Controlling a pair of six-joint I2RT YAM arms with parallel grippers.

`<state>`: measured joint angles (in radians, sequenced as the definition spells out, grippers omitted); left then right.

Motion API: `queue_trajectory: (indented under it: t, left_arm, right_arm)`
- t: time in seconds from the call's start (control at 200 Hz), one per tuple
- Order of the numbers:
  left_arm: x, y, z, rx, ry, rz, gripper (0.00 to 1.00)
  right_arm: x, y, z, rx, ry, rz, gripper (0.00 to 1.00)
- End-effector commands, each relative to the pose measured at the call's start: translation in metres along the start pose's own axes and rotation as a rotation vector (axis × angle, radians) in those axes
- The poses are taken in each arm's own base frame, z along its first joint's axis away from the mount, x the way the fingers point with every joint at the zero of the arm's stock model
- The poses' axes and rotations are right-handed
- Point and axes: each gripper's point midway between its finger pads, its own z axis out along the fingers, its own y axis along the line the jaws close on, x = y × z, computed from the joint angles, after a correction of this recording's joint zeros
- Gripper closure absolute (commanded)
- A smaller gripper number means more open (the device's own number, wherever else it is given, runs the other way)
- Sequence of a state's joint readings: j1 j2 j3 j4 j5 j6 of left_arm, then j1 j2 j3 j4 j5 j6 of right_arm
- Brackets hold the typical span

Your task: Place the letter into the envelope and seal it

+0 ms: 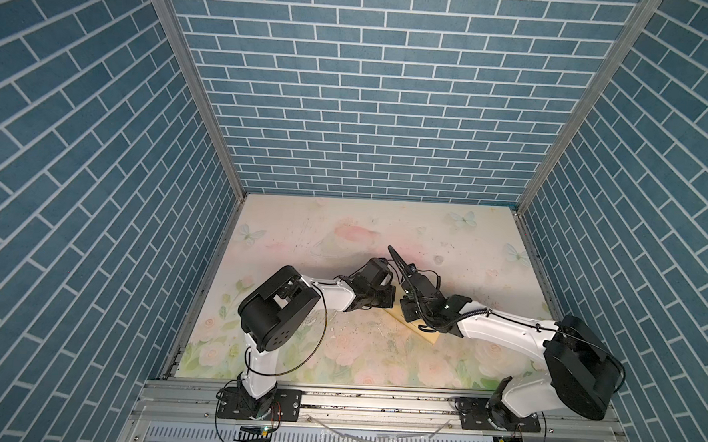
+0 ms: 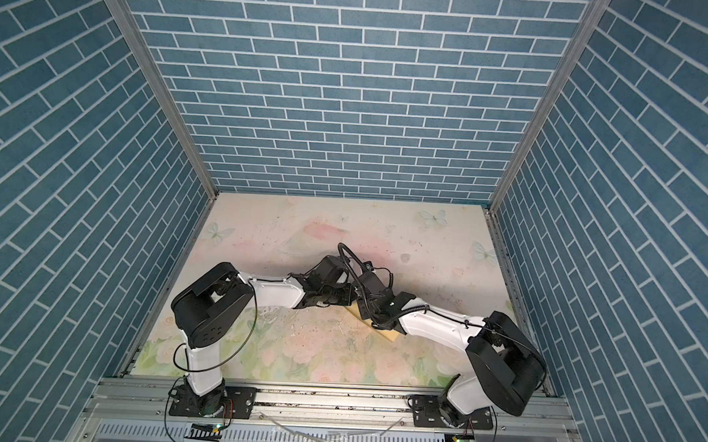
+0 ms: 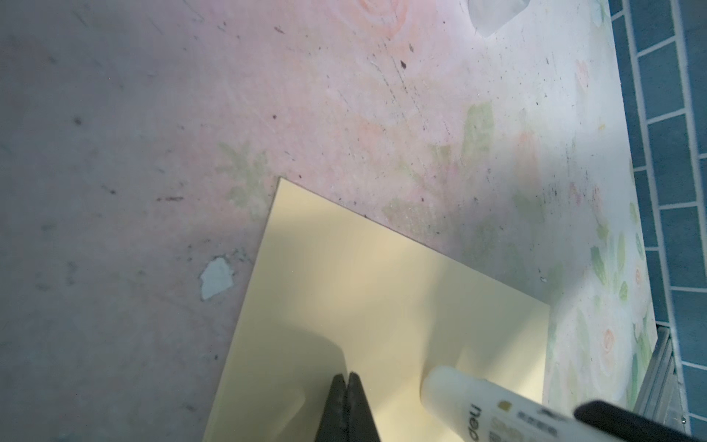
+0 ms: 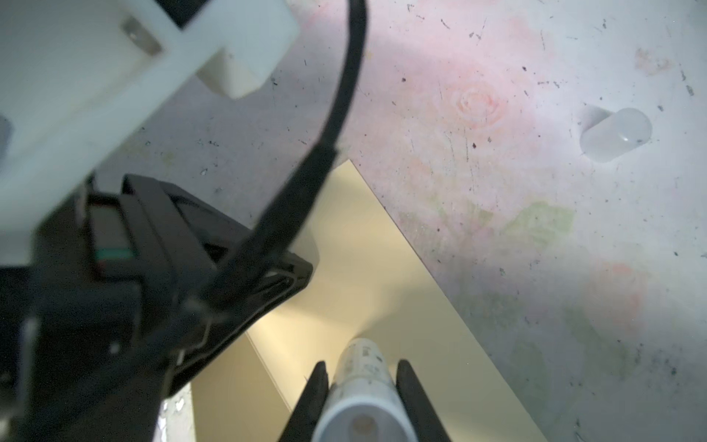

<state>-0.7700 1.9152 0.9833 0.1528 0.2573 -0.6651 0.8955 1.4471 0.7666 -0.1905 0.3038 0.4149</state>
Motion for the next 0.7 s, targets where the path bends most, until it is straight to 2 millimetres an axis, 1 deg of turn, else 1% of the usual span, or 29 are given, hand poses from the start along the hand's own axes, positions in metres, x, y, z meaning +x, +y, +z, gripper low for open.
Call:
queue_trajectory:
  t: [0.0,0.3,0.44,0.695]
  left_arm:
    - [0.069,0.08,0.01,-0.261,0.207,-0.066,1.0]
    - [0.07,0.08,0.011,-0.263,0.21,-0.067,1.0]
    - [0.069,0.08,0.011,-0.262,0.209,-0.066,1.0]
    - [0.069,0.08,0.009,-0.263,0.203,-0.065,1.0]
  right_arm:
    - [0.05,-0.027,-0.006,0.099,0.156,-0.035,1.0]
    - [0.078,-0.039,-0.012,0.132,0.252,-0.029,1.0]
    - [0.088,-0.043,-0.014,0.148,0.283,-0.016,1.0]
    - [0.094,-0.046,-0.016,0.154,0.302,-0.006,1.0]
